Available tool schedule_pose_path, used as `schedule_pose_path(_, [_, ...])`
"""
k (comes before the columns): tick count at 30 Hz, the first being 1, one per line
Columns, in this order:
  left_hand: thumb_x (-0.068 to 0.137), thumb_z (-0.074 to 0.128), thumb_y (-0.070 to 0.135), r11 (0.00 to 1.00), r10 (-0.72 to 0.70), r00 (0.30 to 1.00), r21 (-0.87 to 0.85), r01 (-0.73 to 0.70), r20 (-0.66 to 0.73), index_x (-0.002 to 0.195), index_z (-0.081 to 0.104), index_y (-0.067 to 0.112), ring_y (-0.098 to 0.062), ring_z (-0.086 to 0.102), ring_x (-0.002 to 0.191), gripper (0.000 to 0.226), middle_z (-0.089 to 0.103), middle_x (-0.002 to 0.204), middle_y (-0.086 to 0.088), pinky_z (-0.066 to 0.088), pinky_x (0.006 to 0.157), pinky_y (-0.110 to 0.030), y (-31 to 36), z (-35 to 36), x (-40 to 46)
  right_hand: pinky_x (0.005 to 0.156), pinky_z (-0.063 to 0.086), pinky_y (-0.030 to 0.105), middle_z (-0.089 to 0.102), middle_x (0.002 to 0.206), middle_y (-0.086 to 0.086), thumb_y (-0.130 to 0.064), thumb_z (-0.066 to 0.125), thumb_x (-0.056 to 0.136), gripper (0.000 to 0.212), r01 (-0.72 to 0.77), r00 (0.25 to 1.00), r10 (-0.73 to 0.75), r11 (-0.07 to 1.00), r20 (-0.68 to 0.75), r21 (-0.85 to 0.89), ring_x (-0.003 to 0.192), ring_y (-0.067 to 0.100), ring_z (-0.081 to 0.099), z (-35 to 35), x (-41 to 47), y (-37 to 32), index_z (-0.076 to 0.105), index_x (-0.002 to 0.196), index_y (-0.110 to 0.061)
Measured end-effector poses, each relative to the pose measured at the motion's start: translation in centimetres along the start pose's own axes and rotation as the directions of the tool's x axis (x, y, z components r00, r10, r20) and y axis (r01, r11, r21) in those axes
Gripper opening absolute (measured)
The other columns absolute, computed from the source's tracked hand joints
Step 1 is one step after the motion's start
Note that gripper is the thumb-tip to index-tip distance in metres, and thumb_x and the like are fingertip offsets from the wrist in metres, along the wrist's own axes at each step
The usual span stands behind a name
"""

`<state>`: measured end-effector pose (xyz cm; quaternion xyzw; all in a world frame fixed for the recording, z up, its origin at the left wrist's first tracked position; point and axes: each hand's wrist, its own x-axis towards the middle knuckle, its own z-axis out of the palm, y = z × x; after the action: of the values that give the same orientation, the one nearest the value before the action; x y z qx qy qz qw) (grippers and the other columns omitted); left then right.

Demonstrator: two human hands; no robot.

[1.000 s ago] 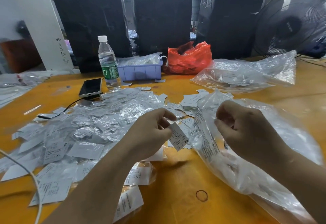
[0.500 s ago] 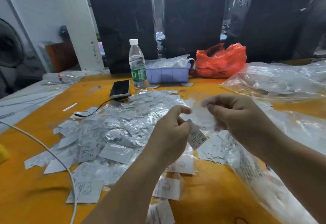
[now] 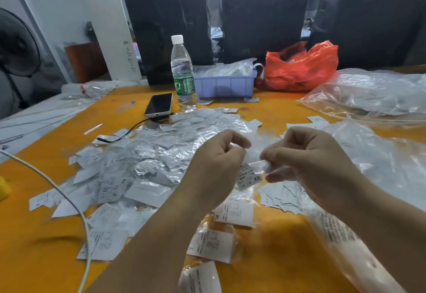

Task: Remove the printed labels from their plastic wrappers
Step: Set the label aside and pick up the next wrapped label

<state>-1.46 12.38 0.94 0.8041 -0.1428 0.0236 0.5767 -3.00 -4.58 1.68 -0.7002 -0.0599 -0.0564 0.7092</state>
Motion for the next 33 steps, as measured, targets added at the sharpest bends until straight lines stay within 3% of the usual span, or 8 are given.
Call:
schedule_pose_path(3, [0.077, 0.046, 0.026, 0.999, -0.021, 1.000, -0.039, 0.021, 0.005, 0.091, 0.064, 0.034, -0.003, 0.056, 0.056, 0.024, 0.058, 0.072, 0.004, 0.047, 0.051, -0.024, 0.0, 0.0, 0.0, 0.049, 0.052, 0.029, 0.068, 0.071, 0.017, 0.012, 0.069, 0.077, 0.021, -0.012, 1.000, 0.013, 0.996, -0.011, 0.087, 0.053, 0.022, 0.063, -0.1, -0.1, 0.0, 0.053, 0.083, 0.000])
schedule_pose_path(7, [0.091, 0.054, 0.017, 0.997, -0.067, 0.998, -0.048, 0.068, 0.007, 0.098, 0.062, 0.034, -0.002, 0.059, 0.060, 0.021, 0.064, 0.078, 0.003, 0.049, 0.055, -0.019, -0.4, -0.2, 0.2, 0.049, 0.050, 0.029, 0.062, 0.076, 0.013, 0.011, 0.065, 0.081, 0.038, -0.044, 0.998, 0.050, 0.987, -0.034, 0.157, 0.050, 0.015, 0.056, -0.1, 0.1, 0.3, 0.059, 0.112, -0.012])
schedule_pose_path(10, [0.093, 0.056, 0.016, 0.997, -0.074, 0.997, -0.035, 0.075, 0.013, 0.093, 0.067, 0.031, 0.005, 0.058, 0.058, 0.019, 0.067, 0.079, 0.009, 0.050, 0.056, -0.018, -0.4, -0.2, 0.3, 0.049, 0.050, 0.027, 0.059, 0.070, 0.005, 0.011, 0.063, 0.083, 0.042, -0.076, 0.996, 0.084, 0.973, -0.028, 0.219, 0.049, 0.012, 0.054, 0.0, 0.2, 0.3, 0.057, 0.119, -0.011])
schedule_pose_path(12, [0.093, 0.057, 0.015, 0.997, -0.061, 0.998, -0.041, 0.062, 0.015, 0.091, 0.069, 0.029, 0.005, 0.056, 0.055, 0.019, 0.068, 0.079, 0.007, 0.051, 0.055, -0.018, -0.2, -0.2, 0.2, 0.048, 0.048, 0.024, 0.057, 0.066, 0.002, 0.008, 0.062, 0.084, 0.033, -0.095, 0.995, 0.098, 0.977, -0.011, 0.189, 0.049, 0.010, 0.052, 0.0, 0.2, 0.4, 0.062, 0.113, -0.008])
schedule_pose_path(17, [0.093, 0.056, 0.012, 0.995, -0.068, 0.998, -0.068, 0.069, 0.019, 0.093, 0.068, 0.027, 0.005, 0.057, 0.056, 0.020, 0.067, 0.079, 0.006, 0.048, 0.054, -0.015, 0.2, -0.1, 0.1, 0.044, 0.044, 0.022, 0.051, 0.054, -0.002, -0.009, 0.069, 0.079, 0.006, -0.131, 0.991, 0.132, 0.985, -0.001, 0.114, 0.048, 0.008, 0.045, -0.4, -0.1, 0.0, 0.074, 0.076, -0.010])
schedule_pose_path(22, [0.094, 0.051, 0.010, 0.996, -0.058, 0.996, -0.070, 0.063, 0.066, 0.093, 0.066, 0.032, -0.002, 0.055, 0.056, 0.027, 0.063, 0.074, 0.003, 0.048, 0.053, -0.017, 0.3, -0.1, 0.0, 0.042, 0.040, 0.023, 0.047, 0.056, 0.001, -0.021, 0.072, 0.074, 0.012, -0.100, 0.995, 0.098, 0.990, 0.019, 0.098, 0.046, 0.011, 0.042, -0.4, -0.3, -0.2, 0.065, 0.068, -0.014])
schedule_pose_path(29, [0.091, 0.045, 0.007, 0.995, -0.098, 0.971, 0.019, 0.096, 0.217, 0.073, 0.075, 0.024, -0.004, 0.058, 0.061, 0.039, 0.066, 0.064, 0.011, 0.051, 0.055, -0.021, 0.7, -0.1, -0.2, 0.034, 0.031, 0.020, 0.066, 0.060, 0.006, -0.020, 0.073, 0.072, 0.021, -0.037, 0.999, 0.037, 0.996, 0.010, 0.076, 0.034, 0.008, 0.031, -0.2, -0.5, -0.3, 0.058, 0.074, -0.004])
schedule_pose_path(33, [0.090, 0.049, 0.008, 0.996, -0.088, 0.986, 0.000, 0.089, 0.142, 0.071, 0.075, 0.027, -0.001, 0.055, 0.060, 0.037, 0.063, 0.063, 0.013, 0.053, 0.059, -0.024, 0.5, 0.0, 0.0, 0.035, 0.029, 0.019, 0.061, 0.061, 0.014, -0.012, 0.075, 0.069, 0.017, -0.057, 0.997, 0.054, 0.996, 0.049, 0.070, 0.033, 0.010, 0.028, -0.3, -0.5, 0.0, 0.060, 0.075, -0.005])
